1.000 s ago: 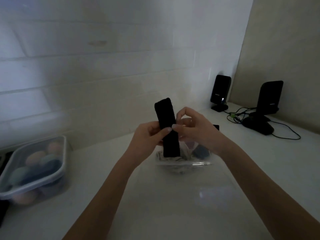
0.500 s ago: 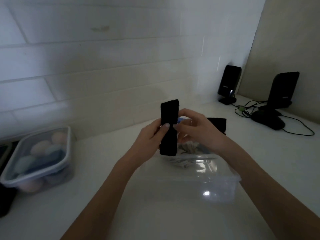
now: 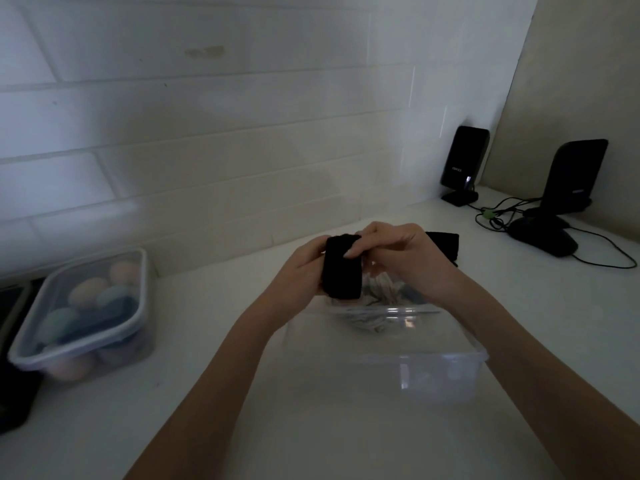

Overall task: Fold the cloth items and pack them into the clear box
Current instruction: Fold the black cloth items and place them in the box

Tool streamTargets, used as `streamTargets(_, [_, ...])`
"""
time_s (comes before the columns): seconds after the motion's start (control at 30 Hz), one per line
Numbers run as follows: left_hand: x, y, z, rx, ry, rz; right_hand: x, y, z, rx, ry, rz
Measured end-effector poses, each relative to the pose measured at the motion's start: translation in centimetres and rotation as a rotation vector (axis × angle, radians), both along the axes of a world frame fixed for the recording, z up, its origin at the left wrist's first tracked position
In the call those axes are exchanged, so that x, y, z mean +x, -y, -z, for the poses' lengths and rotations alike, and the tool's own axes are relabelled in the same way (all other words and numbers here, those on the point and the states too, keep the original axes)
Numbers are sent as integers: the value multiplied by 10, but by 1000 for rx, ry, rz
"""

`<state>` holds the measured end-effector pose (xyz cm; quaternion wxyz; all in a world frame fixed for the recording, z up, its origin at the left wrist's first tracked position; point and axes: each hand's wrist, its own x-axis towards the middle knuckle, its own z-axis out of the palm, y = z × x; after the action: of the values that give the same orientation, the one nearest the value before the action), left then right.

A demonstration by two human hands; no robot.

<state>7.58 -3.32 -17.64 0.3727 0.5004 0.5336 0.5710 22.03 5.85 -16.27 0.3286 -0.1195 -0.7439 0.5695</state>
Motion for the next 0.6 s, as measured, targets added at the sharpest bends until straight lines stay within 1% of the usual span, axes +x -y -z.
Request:
streamTargets(0.13, [-3, 1, -3, -76, 81, 23, 1, -2, 0, 57, 5, 34])
streamTargets(0.23, [-6, 0, -5, -138, 242, 33, 1, -2, -1, 113, 13, 84])
streamTargets(0.27, [-6, 0, -5, -127, 256, 60, 1, -2, -2, 142, 26, 103])
streamTargets(0.33, [-7, 0, -3, -65, 141, 92, 2, -2, -4, 221, 62, 140])
streamTargets(0.4, [-7, 1, -1, -3, 19, 63, 1, 2, -7, 262, 77, 157])
streamTargets(0.43, [-8, 0, 1, 13, -7, 48, 0, 2, -9, 243, 53, 151])
streamTargets(0.5, [-6, 0, 2, 22, -46, 22, 1, 3, -13, 107, -12, 106])
streamTargets(0.53, [-6, 0, 2, 19, -57, 3, 3, 4, -15, 47, -7, 82])
streamTargets(0.57, [-5, 0, 2, 22, -59, -12, 3, 3, -16, 39, 35, 77])
streamTargets(0.6, [-4, 0, 3, 32, -62, -27, 4, 2, -15, 112, 111, 108])
